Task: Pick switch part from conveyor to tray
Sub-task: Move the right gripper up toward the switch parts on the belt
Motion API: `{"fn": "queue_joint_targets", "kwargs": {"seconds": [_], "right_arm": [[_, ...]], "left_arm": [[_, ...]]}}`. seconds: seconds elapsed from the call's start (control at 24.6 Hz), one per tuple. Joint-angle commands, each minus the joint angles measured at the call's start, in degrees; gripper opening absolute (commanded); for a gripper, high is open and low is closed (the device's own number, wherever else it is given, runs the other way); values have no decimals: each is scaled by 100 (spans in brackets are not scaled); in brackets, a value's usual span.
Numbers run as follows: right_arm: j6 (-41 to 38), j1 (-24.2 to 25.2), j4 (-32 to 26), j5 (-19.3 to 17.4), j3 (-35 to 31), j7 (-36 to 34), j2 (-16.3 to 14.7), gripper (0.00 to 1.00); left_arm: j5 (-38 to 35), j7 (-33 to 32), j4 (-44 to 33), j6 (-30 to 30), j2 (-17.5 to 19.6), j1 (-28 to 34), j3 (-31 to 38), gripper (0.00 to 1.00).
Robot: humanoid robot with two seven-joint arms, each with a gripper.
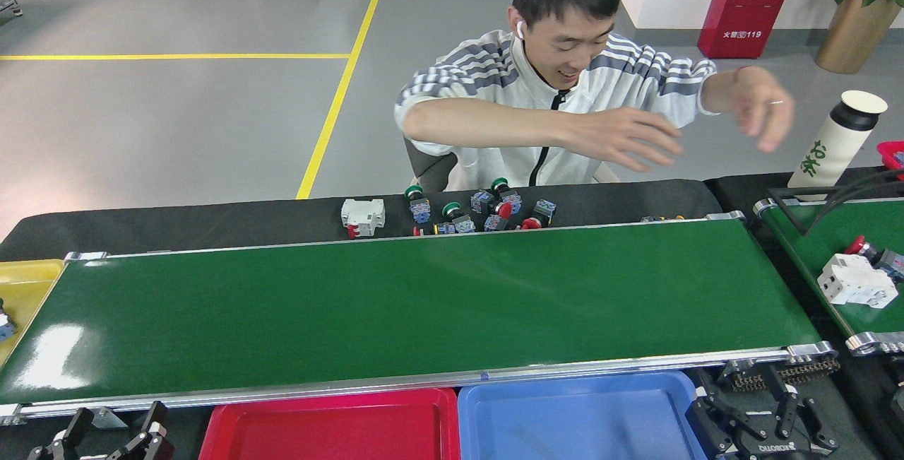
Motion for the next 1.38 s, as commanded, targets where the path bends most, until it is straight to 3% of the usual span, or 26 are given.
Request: {"fn": "queue_joint_targets", "kwargs": {"seconds": [0.0, 0.08, 0.77, 0.97, 1.34], "right_arm": [[-57, -15, -55, 3, 37, -43, -57, 99], [-39, -24, -55, 20, 63, -52, -48, 99], [409, -226, 121, 293, 46, -26, -22, 99], [690, -648, 569, 267, 46, -26, -180, 99], [1024, -1905, 1914, 275, 186, -8, -452, 99]], "left_arm": [[57, 34, -198, -10, 53, -48, 55, 100], [39, 113, -154, -28, 168, -48, 2, 100], [110, 280, -40, -10, 45, -31, 20, 100], [127, 280, -49, -19, 9, -31, 55, 100], [127, 280, -31, -28, 18, -110, 2, 100]]}}
